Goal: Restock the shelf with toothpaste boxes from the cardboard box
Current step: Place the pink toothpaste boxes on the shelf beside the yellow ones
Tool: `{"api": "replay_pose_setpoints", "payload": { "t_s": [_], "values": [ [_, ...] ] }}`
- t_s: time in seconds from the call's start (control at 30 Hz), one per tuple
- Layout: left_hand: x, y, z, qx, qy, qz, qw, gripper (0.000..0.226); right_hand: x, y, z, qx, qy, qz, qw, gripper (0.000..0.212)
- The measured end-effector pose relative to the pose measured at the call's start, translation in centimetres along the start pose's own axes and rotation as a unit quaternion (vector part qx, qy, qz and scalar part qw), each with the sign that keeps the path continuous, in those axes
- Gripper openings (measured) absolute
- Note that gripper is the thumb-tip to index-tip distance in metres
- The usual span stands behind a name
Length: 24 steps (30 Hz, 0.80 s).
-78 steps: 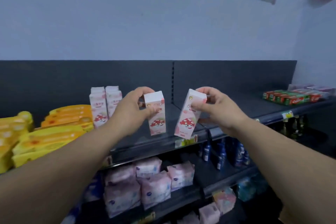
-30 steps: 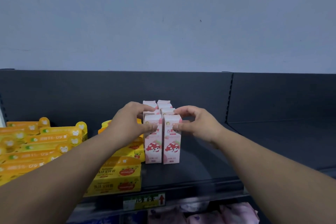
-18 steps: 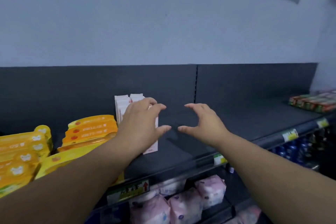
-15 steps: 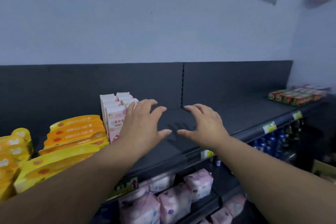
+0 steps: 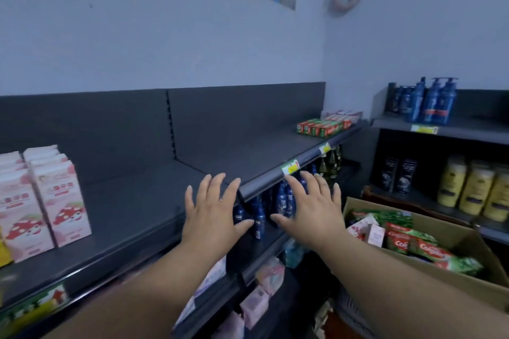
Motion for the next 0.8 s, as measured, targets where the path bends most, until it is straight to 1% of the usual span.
{"api": "replay_pose_setpoints", "payload": {
  "t_s": [0.13, 0.33, 0.47, 0.63, 0.8],
  "values": [
    [7.9, -1.8, 0.0, -0.017, -0.023, 0.021, 0.999, 0.087, 8.4, 1.5, 2.4, -0.014, -0.044, 0.016, 0.999, 0.088],
    [19.9, -4.2, -0.2, -0.044, -0.061, 0.06, 0.995, 0.087, 20.9, 4.5, 5.7, -0.015, -0.091, 0.031, 0.995, 0.084],
    [26.9, -6.3, -0.2, -0.063, -0.065, 0.073, 0.993, 0.087, 29.1, 6.0, 7.5, -0.021, -0.137, 0.053, 0.989, 0.086],
    [32.9, -9.5, -0.5, -0.106, -0.073, 0.088, 0.988, 0.085, 36.5, 6.1, 8.9, -0.033, -0.188, 0.043, 0.981, 0.084],
    [36.1, -12.5, -2.3, -0.132, -0.092, 0.11, 0.981, 0.083, 40.5, 3.7, 8.7, -0.051, -0.221, 0.013, 0.974, 0.084]
  ]
}}
Point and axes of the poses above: each hand's wrist, its own z-axis away from the middle knuckle, its own y-axis out of the back of the hand, x = y × z, the point moved 4 cm from there along -z, towards the middle knuckle, and after that the axes turned 7 degrees about -z, right-handed, at the moved point
